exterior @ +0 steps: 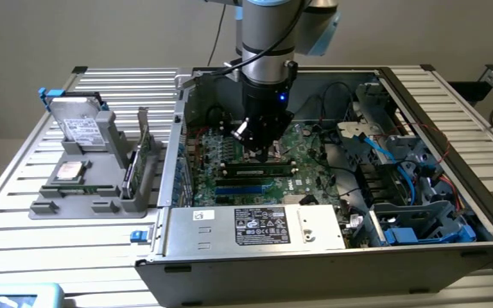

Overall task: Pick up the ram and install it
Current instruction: 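Press down the ram until it locks into place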

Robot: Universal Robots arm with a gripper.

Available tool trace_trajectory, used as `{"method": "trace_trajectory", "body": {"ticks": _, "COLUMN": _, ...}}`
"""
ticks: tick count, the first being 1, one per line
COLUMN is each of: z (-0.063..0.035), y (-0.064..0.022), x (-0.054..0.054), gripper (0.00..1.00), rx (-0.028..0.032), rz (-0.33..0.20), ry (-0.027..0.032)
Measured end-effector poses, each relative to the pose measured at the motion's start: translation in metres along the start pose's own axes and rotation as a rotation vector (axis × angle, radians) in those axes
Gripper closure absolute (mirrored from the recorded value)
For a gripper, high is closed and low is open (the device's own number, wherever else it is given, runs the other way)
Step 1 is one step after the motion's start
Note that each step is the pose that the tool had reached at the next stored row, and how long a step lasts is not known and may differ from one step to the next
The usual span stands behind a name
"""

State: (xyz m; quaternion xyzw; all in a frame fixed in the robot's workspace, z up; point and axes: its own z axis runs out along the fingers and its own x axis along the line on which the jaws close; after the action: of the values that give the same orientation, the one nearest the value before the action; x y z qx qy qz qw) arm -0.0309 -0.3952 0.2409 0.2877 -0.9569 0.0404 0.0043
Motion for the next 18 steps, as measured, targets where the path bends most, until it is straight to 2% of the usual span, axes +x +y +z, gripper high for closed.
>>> {"method": "trace_trajectory", "body": {"ticks": 8, "z": 0.0000, "y": 0.0000, "x": 0.0000, "gripper": 0.89, "rx": 0.0029, "rz": 0.084, "ry": -0.0005}}
{"method": "trace_trajectory", "body": {"ticks": 18, "z": 0.0000, "y": 0.0000, "x": 0.0000, "gripper": 0.89, "rx": -0.0005, "rz": 0.208, "ry": 0.0090}}
